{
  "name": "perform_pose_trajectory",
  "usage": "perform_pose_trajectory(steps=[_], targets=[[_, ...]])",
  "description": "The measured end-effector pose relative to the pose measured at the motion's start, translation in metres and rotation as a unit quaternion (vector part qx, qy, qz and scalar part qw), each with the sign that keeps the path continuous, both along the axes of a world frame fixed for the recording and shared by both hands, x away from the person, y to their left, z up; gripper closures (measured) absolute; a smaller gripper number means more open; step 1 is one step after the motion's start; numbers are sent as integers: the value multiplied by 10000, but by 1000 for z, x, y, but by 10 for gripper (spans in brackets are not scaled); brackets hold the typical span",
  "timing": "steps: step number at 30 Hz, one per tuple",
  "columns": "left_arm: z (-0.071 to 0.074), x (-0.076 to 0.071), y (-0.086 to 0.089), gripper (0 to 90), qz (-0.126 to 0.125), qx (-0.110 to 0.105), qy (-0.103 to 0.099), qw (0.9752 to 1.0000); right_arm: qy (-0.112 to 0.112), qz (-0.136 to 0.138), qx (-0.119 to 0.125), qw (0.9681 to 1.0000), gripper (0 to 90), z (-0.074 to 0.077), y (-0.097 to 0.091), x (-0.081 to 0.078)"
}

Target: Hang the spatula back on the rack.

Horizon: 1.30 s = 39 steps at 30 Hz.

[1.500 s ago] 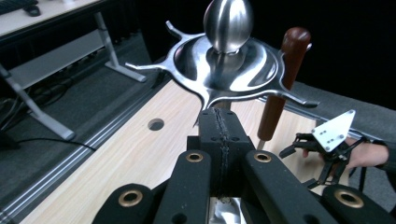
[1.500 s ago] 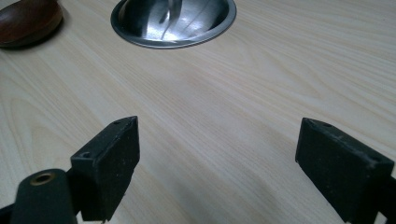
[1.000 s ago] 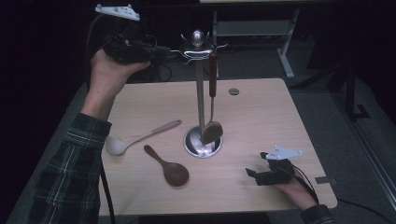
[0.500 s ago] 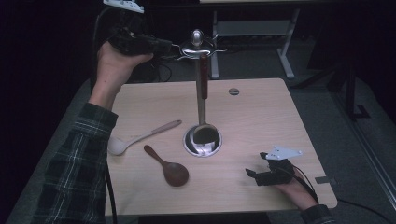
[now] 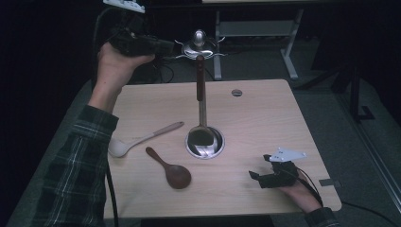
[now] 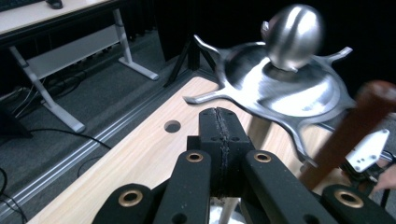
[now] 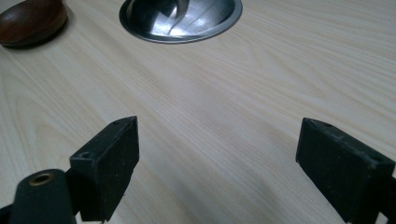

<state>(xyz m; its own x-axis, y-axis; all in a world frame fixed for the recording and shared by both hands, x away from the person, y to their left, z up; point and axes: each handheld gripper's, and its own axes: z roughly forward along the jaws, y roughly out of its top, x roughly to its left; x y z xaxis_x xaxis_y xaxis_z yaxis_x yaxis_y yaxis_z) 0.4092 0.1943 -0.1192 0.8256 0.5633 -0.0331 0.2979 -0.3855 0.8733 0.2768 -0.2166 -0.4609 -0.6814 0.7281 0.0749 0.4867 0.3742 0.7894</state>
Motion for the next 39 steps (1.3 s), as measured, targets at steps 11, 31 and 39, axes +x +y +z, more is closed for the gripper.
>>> perform_pose_trajectory(steps=[11, 31, 39], targets=[[6, -37, 6, 898, -396, -241, 27, 9989, 19, -2, -30, 10000, 129, 0, 2, 0], [3, -27, -4, 899, -283, -102, 28, 9995, 9, 2, -29, 10000, 129, 0, 1, 0], [2, -27, -8, 899, -329, -56, 19, 9994, 16, 9, -28, 10000, 129, 0, 1, 0]])
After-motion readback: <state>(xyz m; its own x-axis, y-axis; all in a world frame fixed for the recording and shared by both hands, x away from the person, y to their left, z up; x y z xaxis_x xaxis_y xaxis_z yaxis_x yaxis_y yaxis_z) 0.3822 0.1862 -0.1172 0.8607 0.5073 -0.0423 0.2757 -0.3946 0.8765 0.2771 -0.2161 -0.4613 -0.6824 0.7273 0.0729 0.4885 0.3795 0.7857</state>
